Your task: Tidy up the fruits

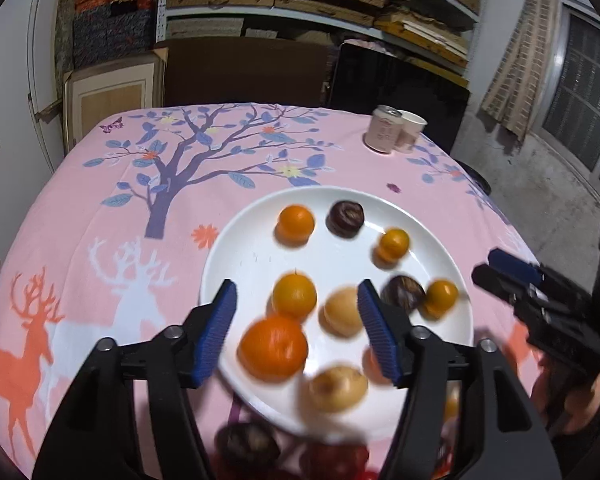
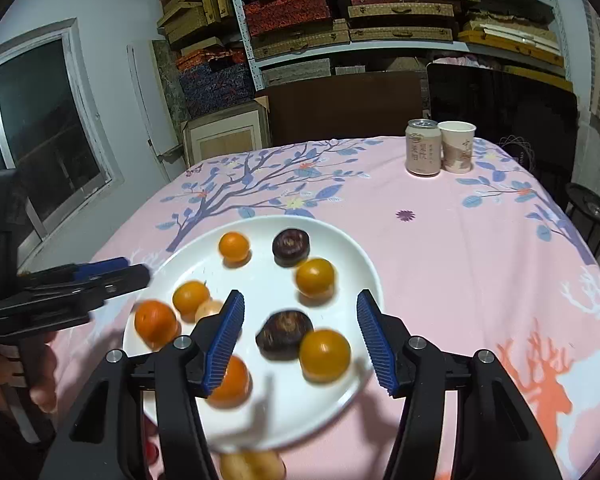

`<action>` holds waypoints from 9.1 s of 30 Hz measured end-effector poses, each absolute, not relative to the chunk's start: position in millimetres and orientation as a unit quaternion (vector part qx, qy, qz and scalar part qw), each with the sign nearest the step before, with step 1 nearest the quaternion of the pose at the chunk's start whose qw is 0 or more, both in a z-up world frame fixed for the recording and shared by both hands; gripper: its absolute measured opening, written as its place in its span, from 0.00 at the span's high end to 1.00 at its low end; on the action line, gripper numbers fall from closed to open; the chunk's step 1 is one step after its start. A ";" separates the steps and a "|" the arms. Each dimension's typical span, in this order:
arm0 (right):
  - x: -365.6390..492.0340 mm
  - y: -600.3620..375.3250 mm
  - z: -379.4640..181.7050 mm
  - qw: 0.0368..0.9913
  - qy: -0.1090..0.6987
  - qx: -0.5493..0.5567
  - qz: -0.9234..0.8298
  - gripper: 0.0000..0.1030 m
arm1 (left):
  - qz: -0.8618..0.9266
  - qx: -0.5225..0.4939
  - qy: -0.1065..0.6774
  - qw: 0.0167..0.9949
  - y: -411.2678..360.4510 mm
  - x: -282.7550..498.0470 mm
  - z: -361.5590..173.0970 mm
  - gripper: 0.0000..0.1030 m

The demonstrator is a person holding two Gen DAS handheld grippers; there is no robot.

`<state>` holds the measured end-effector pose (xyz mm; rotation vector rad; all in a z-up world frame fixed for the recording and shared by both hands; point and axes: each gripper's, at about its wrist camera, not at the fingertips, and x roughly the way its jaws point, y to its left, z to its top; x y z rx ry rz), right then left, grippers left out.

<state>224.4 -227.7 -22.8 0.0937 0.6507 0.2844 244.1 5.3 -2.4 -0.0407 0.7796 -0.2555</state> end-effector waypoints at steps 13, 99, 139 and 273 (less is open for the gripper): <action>153.4 -263.2 -56.5 0.933 0.334 0.079 0.111 0.33 | -0.094 0.025 0.406 0.909 49.6 125.3 -56.1 0.32; 260.0 -198.9 5.6 0.931 0.320 0.040 0.173 0.58 | -0.150 -0.041 0.371 0.916 18.7 268.3 3.9 0.62; 98.8 -221.5 -54.0 0.917 0.351 0.026 0.185 0.29 | -0.109 0.033 0.450 0.885 66.0 174.4 -80.9 0.53; 112.6 -229.0 -53.4 0.911 0.330 0.071 0.236 0.29 | -0.115 0.085 0.437 0.888 26.6 190.1 -81.7 0.58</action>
